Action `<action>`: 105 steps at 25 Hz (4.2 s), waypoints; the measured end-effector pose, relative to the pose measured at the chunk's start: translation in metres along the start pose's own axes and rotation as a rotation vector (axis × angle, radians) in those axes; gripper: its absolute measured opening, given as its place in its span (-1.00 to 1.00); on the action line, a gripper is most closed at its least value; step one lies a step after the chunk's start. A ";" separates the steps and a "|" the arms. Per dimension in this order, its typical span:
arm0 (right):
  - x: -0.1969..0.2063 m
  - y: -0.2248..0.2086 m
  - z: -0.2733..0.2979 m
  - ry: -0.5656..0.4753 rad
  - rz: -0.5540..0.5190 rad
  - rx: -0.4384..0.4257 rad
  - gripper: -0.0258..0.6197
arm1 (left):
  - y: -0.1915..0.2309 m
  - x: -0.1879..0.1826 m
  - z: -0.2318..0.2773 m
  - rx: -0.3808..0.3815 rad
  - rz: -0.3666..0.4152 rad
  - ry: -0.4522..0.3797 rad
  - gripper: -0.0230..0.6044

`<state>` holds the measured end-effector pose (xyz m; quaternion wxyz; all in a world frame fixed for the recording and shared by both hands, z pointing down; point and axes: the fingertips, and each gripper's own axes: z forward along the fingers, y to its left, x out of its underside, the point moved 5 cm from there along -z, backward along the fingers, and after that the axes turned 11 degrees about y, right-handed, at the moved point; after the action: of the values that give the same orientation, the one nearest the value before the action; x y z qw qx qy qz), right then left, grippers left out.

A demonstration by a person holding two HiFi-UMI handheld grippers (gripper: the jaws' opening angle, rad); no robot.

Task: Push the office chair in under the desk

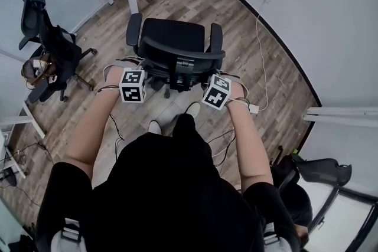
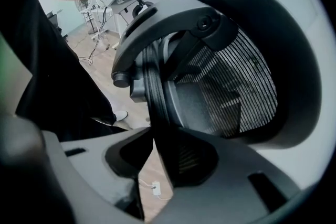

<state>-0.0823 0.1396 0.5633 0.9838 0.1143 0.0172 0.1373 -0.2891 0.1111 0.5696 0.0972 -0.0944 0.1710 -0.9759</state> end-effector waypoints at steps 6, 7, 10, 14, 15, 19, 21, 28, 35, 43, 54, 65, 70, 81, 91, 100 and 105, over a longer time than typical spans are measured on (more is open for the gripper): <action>0.003 -0.024 0.009 -0.018 -0.005 0.012 -0.57 | 0.027 -0.004 0.014 -0.003 -0.014 0.028 -0.56; 0.004 -0.029 0.009 -0.026 -0.009 0.016 -0.57 | 0.032 -0.005 0.016 0.000 -0.019 0.033 -0.55; 0.010 -0.047 0.011 -0.048 -0.027 0.022 -0.57 | 0.051 -0.011 0.023 0.013 -0.034 0.044 -0.54; 0.024 -0.069 0.016 -0.064 -0.044 0.025 -0.57 | 0.069 -0.025 0.033 0.015 -0.045 0.045 -0.54; 0.028 -0.075 0.018 -0.064 -0.048 0.025 -0.57 | 0.074 -0.029 0.035 0.015 -0.048 0.046 -0.54; 0.044 -0.100 0.023 -0.068 -0.061 0.027 -0.57 | 0.095 -0.046 0.045 0.021 -0.062 0.049 -0.54; 0.050 -0.110 0.025 -0.074 -0.067 0.031 -0.57 | 0.103 -0.052 0.049 0.026 -0.069 0.053 -0.54; 0.076 -0.150 0.033 -0.093 -0.095 0.031 -0.56 | 0.132 -0.080 0.063 0.031 -0.105 0.069 -0.54; 0.097 -0.193 0.042 -0.116 -0.132 0.052 -0.55 | 0.164 -0.104 0.079 0.026 -0.145 0.085 -0.53; 0.116 -0.241 0.056 -0.133 -0.180 0.090 -0.54 | 0.201 -0.126 0.099 0.021 -0.206 0.110 -0.52; 0.132 -0.289 0.066 -0.158 -0.226 0.129 -0.52 | 0.239 -0.146 0.114 0.034 -0.247 0.123 -0.52; 0.134 -0.347 0.079 -0.159 -0.250 0.120 -0.51 | 0.284 -0.153 0.132 0.050 -0.271 0.120 -0.54; 0.128 -0.379 0.088 -0.142 -0.263 0.112 -0.50 | 0.308 -0.152 0.142 0.068 -0.283 0.111 -0.56; 0.120 -0.452 0.105 -0.089 -0.276 0.094 -0.49 | 0.366 -0.153 0.166 0.069 -0.309 0.100 -0.60; 0.118 -0.505 0.117 -0.089 -0.295 0.124 -0.46 | 0.406 -0.160 0.178 0.074 -0.370 0.114 -0.61; 0.128 -0.564 0.134 -0.131 -0.385 0.139 -0.45 | 0.442 -0.181 0.198 0.055 -0.466 0.151 -0.61; 0.131 -0.601 0.141 -0.150 -0.451 0.136 -0.45 | 0.466 -0.194 0.208 0.032 -0.529 0.171 -0.60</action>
<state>0.2129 -0.4180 0.5621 0.9781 0.1836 -0.0216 -0.0961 0.0164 -0.3412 0.5683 -0.1743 -0.0517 0.1326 -0.9744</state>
